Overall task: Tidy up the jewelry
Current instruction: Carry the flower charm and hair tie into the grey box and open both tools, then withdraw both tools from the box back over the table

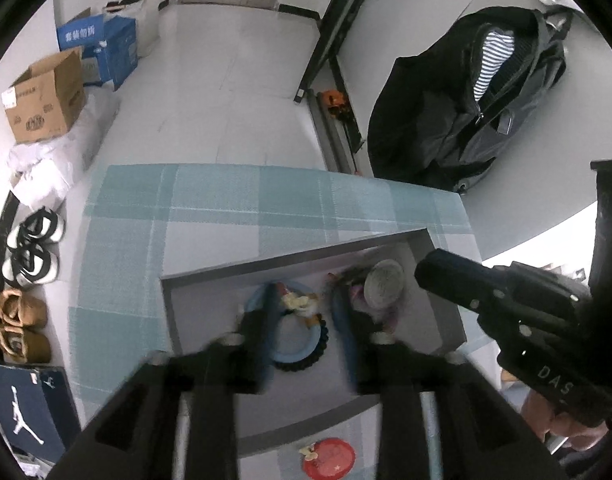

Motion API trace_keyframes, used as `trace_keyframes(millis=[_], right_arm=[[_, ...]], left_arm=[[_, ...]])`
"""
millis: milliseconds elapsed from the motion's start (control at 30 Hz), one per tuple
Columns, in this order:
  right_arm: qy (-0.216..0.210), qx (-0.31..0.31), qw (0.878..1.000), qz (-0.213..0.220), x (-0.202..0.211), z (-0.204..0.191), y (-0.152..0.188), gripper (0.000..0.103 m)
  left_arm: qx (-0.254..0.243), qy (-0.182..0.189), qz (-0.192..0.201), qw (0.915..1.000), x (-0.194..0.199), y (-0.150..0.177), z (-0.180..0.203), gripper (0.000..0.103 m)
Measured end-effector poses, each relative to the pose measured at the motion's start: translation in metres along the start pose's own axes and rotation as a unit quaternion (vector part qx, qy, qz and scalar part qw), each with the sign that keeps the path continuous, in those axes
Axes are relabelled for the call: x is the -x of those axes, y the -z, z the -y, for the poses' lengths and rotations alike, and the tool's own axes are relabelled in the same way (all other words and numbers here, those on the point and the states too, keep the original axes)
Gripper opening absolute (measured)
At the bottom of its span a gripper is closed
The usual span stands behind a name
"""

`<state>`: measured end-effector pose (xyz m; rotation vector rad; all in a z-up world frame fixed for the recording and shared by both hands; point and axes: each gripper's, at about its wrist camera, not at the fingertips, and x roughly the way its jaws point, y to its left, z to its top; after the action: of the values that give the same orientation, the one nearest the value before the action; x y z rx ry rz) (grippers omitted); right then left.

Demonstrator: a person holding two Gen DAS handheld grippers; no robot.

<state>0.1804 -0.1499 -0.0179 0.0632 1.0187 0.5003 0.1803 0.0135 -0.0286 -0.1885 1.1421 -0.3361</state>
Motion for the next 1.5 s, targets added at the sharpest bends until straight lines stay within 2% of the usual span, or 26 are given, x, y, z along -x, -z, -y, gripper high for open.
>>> trace_keyframes(millis=[67, 133, 267, 367, 600, 700, 800, 967, 1100, 1300, 1400, 1500], right_arm=[[0.001, 0.008, 1.0, 0.002, 0.002, -0.003, 0.001, 0.016], [0.005, 0.013, 1.0, 0.006, 0.005, -0.004, 0.003, 0.023], [0.01, 0.011, 1.0, 0.016, 0.011, -0.003, 0.005, 0.044], [0.005, 0.007, 1.0, 0.028, 0.017, -0.001, 0.006, 0.046], [-0.005, 0.011, 0.999, 0.048, 0.027, -0.01, 0.012, 0.06], [-0.006, 0.013, 0.998, 0.06, 0.034, -0.016, 0.019, 0.07], [-0.004, 0.016, 0.997, 0.073, 0.042, -0.022, 0.028, 0.076], [0.002, 0.031, 0.996, 0.088, 0.053, -0.034, 0.041, 0.084], [0.005, 0.031, 0.995, 0.098, 0.058, -0.039, 0.051, 0.085], [0.011, 0.013, 0.995, 0.094, 0.056, -0.044, 0.072, 0.086], [0.012, 0.01, 0.996, 0.086, 0.053, -0.048, 0.087, 0.086], [0.018, 0.011, 0.997, 0.073, 0.047, -0.051, 0.102, 0.086]], left_arm=[[-0.003, 0.014, 0.025, 0.9996, 0.01, 0.001, 0.0, 0.074], [-0.004, 0.012, 0.038, 0.9992, 0.017, 0.003, -0.001, 0.075], [0.005, 0.017, 0.036, 0.9992, 0.019, 0.005, -0.008, 0.075], [0.008, 0.023, 0.043, 0.9988, 0.025, 0.007, -0.014, 0.075], [0.03, 0.045, 0.088, 0.9946, 0.048, 0.02, -0.025, 0.075], [0.029, 0.033, 0.104, 0.9936, 0.055, 0.029, -0.025, 0.075], [0.033, 0.022, 0.113, 0.9928, 0.06, 0.04, -0.026, 0.075], [0.03, 0.004, 0.12, 0.9923, 0.068, 0.06, -0.024, 0.075], [0.011, -0.013, 0.131, 0.9912, 0.075, 0.07, -0.021, 0.075], [0.013, -0.034, 0.138, 0.9897, 0.079, 0.085, -0.025, 0.075], [0.025, -0.048, 0.137, 0.989, 0.077, 0.093, -0.028, 0.075], [0.053, -0.033, 0.119, 0.9909, 0.071, 0.102, -0.034, 0.075]])
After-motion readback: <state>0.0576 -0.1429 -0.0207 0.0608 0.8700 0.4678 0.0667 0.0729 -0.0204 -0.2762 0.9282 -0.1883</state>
